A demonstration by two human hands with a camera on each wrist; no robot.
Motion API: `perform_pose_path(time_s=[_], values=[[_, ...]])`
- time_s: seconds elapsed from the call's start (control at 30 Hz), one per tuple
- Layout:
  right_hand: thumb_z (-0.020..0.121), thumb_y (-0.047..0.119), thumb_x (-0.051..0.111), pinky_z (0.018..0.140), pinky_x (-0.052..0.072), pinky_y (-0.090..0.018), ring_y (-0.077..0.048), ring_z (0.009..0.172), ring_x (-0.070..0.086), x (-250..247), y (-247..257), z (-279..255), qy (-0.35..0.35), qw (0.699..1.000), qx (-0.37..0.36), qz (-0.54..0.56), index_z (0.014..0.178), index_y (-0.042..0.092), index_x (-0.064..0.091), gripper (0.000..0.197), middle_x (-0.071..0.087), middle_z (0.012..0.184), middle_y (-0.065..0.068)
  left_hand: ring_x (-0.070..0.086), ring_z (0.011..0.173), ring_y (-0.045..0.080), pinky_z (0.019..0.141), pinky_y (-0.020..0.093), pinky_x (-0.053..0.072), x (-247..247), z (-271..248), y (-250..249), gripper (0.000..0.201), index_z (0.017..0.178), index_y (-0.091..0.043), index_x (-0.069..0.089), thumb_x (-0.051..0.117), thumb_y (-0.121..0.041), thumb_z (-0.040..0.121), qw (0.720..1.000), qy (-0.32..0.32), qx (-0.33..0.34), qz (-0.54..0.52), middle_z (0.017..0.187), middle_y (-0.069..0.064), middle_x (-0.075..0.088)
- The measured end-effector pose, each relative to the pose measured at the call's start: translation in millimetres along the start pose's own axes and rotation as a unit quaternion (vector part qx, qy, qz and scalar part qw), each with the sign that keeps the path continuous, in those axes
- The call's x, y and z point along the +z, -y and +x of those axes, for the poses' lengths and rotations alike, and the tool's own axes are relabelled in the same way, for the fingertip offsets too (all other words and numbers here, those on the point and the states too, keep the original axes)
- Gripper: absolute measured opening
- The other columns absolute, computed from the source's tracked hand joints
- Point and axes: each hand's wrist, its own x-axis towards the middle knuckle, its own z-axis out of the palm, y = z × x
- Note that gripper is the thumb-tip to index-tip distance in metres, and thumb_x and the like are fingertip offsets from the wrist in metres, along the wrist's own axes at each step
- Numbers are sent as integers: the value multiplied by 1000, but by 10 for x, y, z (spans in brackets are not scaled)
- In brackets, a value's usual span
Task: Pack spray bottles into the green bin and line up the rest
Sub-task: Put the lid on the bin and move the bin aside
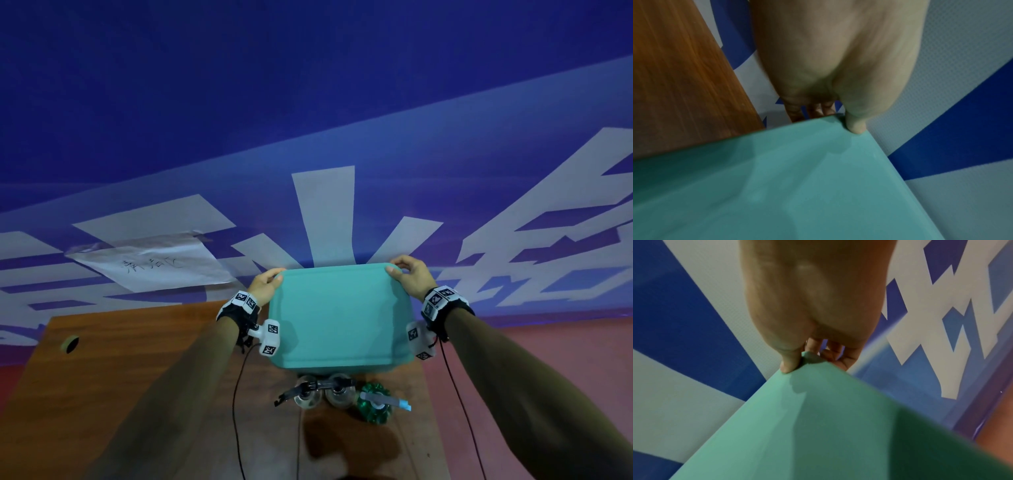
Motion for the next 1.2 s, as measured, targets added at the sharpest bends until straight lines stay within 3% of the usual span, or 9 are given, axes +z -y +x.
perform_pose_path(time_s=[0.27,0.4,0.53,0.63,0.8,0.9,1.0,1.07,1.2], values=[[93,20,69,82,49,-35,-21,86,59,52,-16,37,-6,1000,11,-7,94,6,67,14,67,88,-5,60,109,20,92,26,44,29,79,-27,30,128,-15,64,47,-21,104,999,25,-10,38,119,5,66],[94,23,68,86,50,-38,-23,90,61,50,10,3,-4,999,-7,-35,94,6,68,17,68,91,-6,62,116,26,102,37,48,0,108,28,23,119,-23,66,51,-25,103,998,41,-5,56,121,6,68],[95,38,66,94,51,-42,-28,104,64,60,3,19,6,994,27,-101,108,9,71,33,72,107,-9,62,109,25,98,33,47,8,116,17,33,124,-7,63,60,-27,99,996,12,-30,85,123,12,67],[90,53,65,95,49,-38,-31,117,61,32,45,-37,12,985,68,-158,126,10,65,56,67,125,-11,67,103,24,97,39,53,-39,77,38,40,115,-12,60,77,-33,85,992,32,-68,100,115,7,69],[62,61,87,94,54,-37,-20,108,66,-37,-38,-236,107,985,97,-95,126,20,57,82,68,119,4,73,98,19,93,42,57,-106,-113,321,92,110,-15,72,95,-60,33,979,121,-122,110,105,-2,76],[72,42,88,90,55,-37,-14,97,68,-22,-32,-422,142,983,94,-68,119,22,60,58,70,115,1,73,98,22,95,43,56,-32,-363,360,73,108,-11,76,94,-54,51,975,134,-162,73,105,3,77],[63,68,80,91,55,-42,-23,103,67,35,-46,-510,104,983,77,-129,118,23,64,73,71,113,0,74,95,25,92,43,57,55,-488,374,53,105,-5,74,89,-42,69,980,82,-177,36,105,9,76],[58,78,76,87,54,-41,-27,109,65,76,-47,-515,71,977,90,-179,128,20,55,93,67,118,0,74,93,25,91,44,58,50,-526,356,63,103,-7,75,91,-51,60,981,66,-177,40,102,8,77],[79,55,76,93,49,-48,-38,123,52,161,198,-697,14,956,86,-280,144,12,28,91,52,136,-15,74,91,23,90,44,58,50,-448,497,94,105,-13,74,87,-71,32,986,43,-154,49,104,5,76]])
